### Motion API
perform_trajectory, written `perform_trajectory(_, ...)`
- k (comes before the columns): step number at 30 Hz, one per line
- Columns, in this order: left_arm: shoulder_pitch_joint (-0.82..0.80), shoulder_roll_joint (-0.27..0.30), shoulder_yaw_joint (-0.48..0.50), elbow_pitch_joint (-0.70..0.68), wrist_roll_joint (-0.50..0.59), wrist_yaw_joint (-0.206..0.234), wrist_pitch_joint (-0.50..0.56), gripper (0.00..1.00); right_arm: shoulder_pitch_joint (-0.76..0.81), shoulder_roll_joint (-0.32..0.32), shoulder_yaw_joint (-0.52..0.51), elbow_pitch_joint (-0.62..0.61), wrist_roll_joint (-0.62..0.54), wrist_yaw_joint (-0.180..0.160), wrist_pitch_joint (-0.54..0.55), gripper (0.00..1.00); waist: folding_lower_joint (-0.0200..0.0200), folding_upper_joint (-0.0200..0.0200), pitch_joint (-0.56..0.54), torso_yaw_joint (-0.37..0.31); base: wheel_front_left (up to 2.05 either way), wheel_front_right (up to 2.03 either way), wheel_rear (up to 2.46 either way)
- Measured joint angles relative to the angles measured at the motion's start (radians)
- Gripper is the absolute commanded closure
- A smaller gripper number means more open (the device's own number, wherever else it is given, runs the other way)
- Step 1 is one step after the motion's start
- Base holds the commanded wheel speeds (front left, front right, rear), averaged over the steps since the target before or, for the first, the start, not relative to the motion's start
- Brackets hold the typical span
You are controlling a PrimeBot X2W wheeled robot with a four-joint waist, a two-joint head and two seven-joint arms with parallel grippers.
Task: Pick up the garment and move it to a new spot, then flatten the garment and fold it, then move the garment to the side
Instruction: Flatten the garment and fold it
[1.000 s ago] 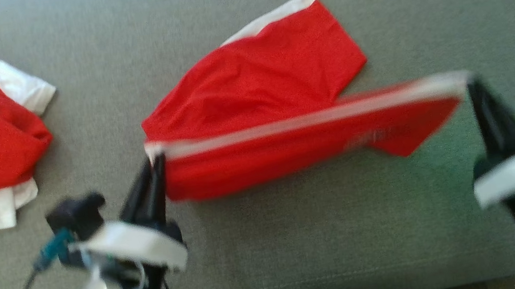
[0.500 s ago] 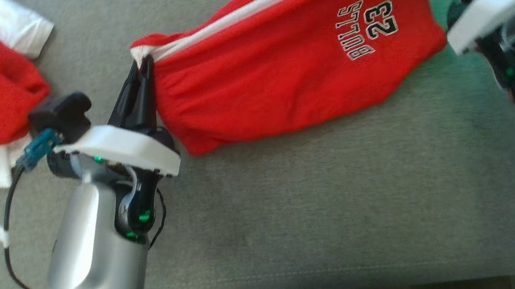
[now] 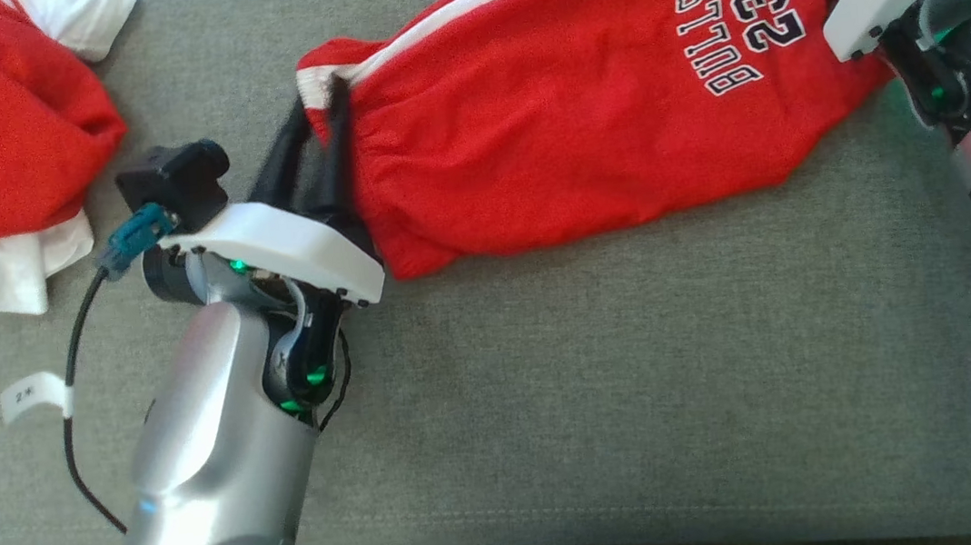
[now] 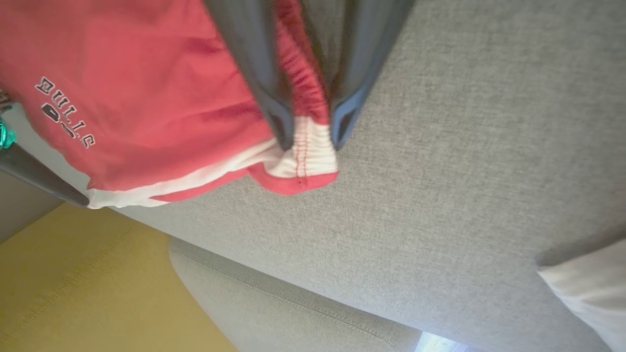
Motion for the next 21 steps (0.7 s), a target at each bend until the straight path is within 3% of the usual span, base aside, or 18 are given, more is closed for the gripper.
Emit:
perform_trajectory(6,0.02,0.0,-0.009,-0.008,0.0,0.016,-0.062,0.0,0.002,0.002,0.015,0.029,0.043,0.0,-0.109,0.0,0.0,0.0,-0.025,-0.019,0.0,0.0,0.0)
perform_trajectory(11,0.077,0.006,-0.001,-0.075,0.05,0.076,-0.112,0.0,0.023,0.002,-0.012,0.009,0.001,0.0,-0.218,0.0,0.0,0.0,-0.062,-0.033,0.0,0.0,0.0)
perform_trajectory(16,0.12,0.031,0.023,-0.191,0.154,0.144,-0.123,0.0,0.134,0.019,-0.118,-0.088,-0.124,0.0,-0.249,0.0,0.0,0.0,-0.099,-0.056,0.0,0.0,0.0)
perform_trajectory(21,0.172,0.035,0.059,-0.306,0.226,0.169,-0.129,0.0,0.289,0.081,-0.262,-0.289,-0.257,0.0,-0.25,0.0,0.0,0.0,-0.124,-0.087,0.0,0.0,0.0)
